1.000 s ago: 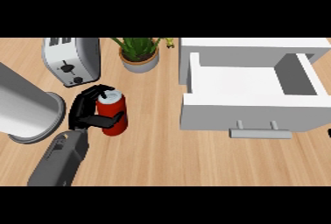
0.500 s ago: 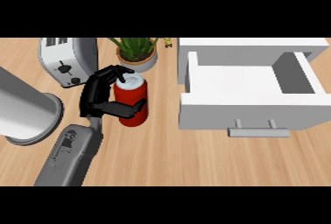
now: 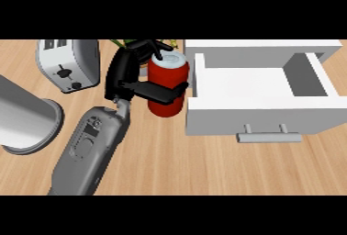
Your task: Pick up the can, place it into the drawer and close the drawer
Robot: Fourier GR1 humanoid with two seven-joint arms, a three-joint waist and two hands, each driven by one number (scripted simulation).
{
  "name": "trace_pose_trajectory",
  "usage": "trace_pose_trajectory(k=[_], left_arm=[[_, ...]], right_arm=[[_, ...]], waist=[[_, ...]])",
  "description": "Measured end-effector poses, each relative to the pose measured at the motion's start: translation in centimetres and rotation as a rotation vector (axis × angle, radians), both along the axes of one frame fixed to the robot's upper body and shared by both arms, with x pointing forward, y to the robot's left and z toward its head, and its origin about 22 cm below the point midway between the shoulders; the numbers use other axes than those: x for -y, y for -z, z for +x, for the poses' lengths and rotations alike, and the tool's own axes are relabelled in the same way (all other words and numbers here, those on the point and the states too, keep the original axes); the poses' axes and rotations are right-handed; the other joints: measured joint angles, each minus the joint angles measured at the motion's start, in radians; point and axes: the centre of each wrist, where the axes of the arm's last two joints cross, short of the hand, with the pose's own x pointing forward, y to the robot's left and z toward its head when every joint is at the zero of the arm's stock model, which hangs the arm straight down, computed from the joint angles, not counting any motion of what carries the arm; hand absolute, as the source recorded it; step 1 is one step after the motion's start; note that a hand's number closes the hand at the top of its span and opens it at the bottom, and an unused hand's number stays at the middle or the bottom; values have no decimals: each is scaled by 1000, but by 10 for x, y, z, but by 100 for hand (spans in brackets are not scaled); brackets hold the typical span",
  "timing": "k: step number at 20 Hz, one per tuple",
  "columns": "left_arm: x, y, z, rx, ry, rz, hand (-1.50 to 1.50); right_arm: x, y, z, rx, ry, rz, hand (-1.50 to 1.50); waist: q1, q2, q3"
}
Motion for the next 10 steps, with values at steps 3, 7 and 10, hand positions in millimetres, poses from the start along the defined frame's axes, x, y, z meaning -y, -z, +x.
trace_pose_trajectory(k=[3,7,10], left_arm=[[23,-27,6,19,9,19,150],[49,-47,16,29,17,26,150],[61,-68,25,31,24,34,150]], right_arm=[[-1,-1,0,-1,-4,0,-150],[0,-2,1,3,-12,-1,-150],[-8,2,-2,-1,-11,-6,-150]], waist=[[-4,1,0],[-10,2,0],[-12,3,0]])
